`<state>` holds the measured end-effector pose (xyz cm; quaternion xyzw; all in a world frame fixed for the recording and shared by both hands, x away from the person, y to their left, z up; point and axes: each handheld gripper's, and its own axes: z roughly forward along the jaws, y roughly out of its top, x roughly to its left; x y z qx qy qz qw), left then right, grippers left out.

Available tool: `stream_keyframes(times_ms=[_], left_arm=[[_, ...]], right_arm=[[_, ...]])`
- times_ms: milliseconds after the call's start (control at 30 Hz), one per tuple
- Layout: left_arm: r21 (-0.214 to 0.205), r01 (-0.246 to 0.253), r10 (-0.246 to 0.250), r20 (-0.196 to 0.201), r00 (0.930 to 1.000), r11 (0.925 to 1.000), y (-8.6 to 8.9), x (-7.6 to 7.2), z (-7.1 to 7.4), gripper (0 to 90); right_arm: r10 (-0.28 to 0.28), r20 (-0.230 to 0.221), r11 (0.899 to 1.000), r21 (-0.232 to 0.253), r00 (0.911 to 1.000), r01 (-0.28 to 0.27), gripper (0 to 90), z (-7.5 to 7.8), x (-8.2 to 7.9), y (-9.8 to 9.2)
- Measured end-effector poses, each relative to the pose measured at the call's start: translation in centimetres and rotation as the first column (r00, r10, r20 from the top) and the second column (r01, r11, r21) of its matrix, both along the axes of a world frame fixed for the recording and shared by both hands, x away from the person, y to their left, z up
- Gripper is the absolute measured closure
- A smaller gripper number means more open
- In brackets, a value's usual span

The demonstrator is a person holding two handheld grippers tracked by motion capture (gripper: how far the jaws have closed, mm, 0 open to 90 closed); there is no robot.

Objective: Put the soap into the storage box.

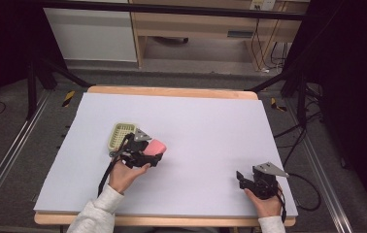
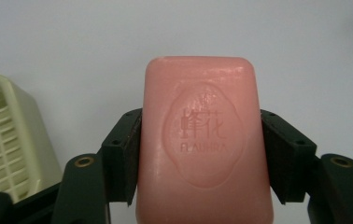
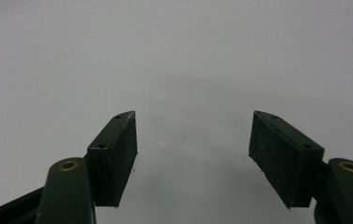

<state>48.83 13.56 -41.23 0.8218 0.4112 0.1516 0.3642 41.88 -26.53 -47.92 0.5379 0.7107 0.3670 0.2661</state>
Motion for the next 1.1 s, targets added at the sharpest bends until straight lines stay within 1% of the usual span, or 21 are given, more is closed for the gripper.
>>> stream_keyframes(times_ms=[167,233,400,500,533,767,833,1000,1033,1100], left_arm=[[-0.025,-0.031,0.032,0.023,0.9992,0.9992,1.6,-0.1,0.7,37.2],[-0.042,-0.046,0.047,0.025,0.9986,0.9981,2.3,-0.1,1.0,37.2],[-0.075,-0.091,0.094,0.038,0.9948,0.9930,4.0,0.2,1.7,37.2],[-0.085,-0.116,0.120,0.047,0.9916,0.9896,4.9,0.4,2.1,37.2],[-0.089,-0.125,0.129,0.049,0.9904,0.9882,5.1,0.5,2.2,37.2],[-0.099,-0.169,0.175,0.053,0.9832,0.9807,6.6,1.1,2.5,37.2],[-0.109,-0.175,0.182,0.051,0.9820,0.9785,6.8,1.3,2.5,37.2],[-0.105,-0.190,0.196,0.051,0.9792,0.9761,7.4,1.9,2.4,37.2],[-0.110,-0.197,0.203,0.051,0.9778,0.9743,7.5,2.0,2.4,37.2],[-0.104,-0.204,0.211,0.051,0.9762,0.9733,7.7,2.3,2.3,37.2]], right_arm=[[0.001,0.000,1.000,0.001,1.0000,-0.001,32.2,0.0,0.0,0.0],[0.001,-0.002,1.000,0.003,1.0000,-0.001,32.2,0.0,0.0,0.0],[0.002,-0.003,1.000,0.007,1.0000,-0.002,31.8,-0.1,-0.1,0.0],[0.001,0.002,1.000,-0.001,1.0000,-0.001,31.8,-0.1,0.0,0.0],[0.001,-0.003,1.000,0.005,1.0000,-0.001,31.8,-0.1,0.0,0.0],[0.004,-0.003,1.000,0.009,1.0000,-0.004,31.8,-0.1,0.0,0.0],[0.005,-0.003,1.000,0.008,1.0000,-0.005,31.8,-0.1,0.0,0.0],[0.007,-0.003,1.000,0.009,1.0000,-0.007,31.8,-0.1,0.0,0.1],[0.007,-0.003,1.000,0.009,1.0000,-0.007,31.8,-0.1,0.0,0.1],[0.008,-0.004,1.000,0.010,1.0000,-0.008,31.8,-0.1,0.0,0.1]])
